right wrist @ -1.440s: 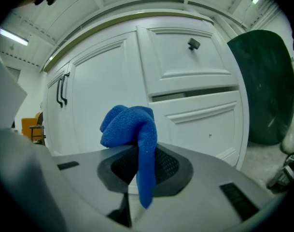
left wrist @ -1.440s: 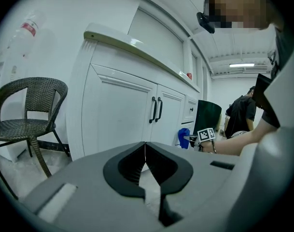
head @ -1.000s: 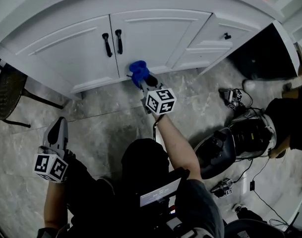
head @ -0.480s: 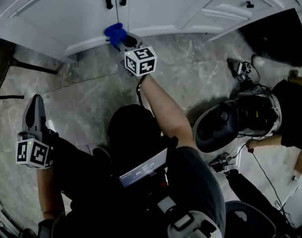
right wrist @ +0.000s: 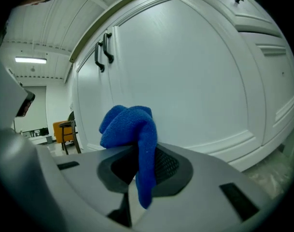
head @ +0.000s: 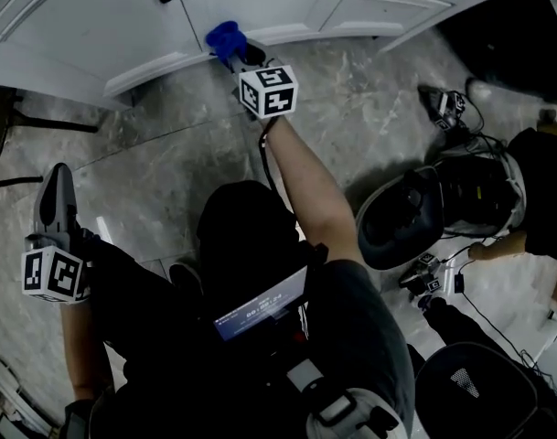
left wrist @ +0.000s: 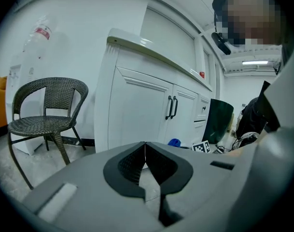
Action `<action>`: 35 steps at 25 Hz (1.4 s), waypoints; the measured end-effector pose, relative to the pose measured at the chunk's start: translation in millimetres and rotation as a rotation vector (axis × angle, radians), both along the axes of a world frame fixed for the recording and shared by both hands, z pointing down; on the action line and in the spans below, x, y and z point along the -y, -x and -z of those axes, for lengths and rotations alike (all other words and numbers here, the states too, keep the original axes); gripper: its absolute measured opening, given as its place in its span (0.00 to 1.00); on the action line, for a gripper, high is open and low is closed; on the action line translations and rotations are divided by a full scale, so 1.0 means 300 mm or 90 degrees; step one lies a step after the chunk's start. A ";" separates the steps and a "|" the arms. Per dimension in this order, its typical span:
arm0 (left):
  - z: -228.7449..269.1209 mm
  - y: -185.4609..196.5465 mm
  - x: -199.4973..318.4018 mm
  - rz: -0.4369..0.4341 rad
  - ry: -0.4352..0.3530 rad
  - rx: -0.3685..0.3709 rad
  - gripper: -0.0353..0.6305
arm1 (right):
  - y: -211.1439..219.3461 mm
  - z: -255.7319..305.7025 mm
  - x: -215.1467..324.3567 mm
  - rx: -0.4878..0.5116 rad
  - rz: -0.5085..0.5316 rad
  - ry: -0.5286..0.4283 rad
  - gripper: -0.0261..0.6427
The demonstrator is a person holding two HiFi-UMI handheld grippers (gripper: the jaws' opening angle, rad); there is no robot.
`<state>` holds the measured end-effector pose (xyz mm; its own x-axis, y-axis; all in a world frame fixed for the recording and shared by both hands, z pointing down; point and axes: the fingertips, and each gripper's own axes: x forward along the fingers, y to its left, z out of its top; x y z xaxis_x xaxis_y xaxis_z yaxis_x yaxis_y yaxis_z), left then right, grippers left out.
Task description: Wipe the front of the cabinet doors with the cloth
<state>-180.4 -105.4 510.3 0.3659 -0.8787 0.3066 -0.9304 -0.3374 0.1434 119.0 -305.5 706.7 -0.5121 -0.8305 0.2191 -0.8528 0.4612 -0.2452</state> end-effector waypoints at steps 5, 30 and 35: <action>-0.008 -0.045 0.004 -0.011 0.013 0.009 0.06 | -0.195 -0.044 0.008 -0.025 -0.049 0.015 0.12; -0.037 -0.056 0.027 -0.002 0.020 -0.019 0.06 | -0.777 -0.023 0.021 -0.044 -0.248 0.015 0.12; -0.015 -0.034 0.028 0.002 0.000 -0.026 0.06 | -0.796 0.060 -0.001 -0.006 -0.269 0.014 0.12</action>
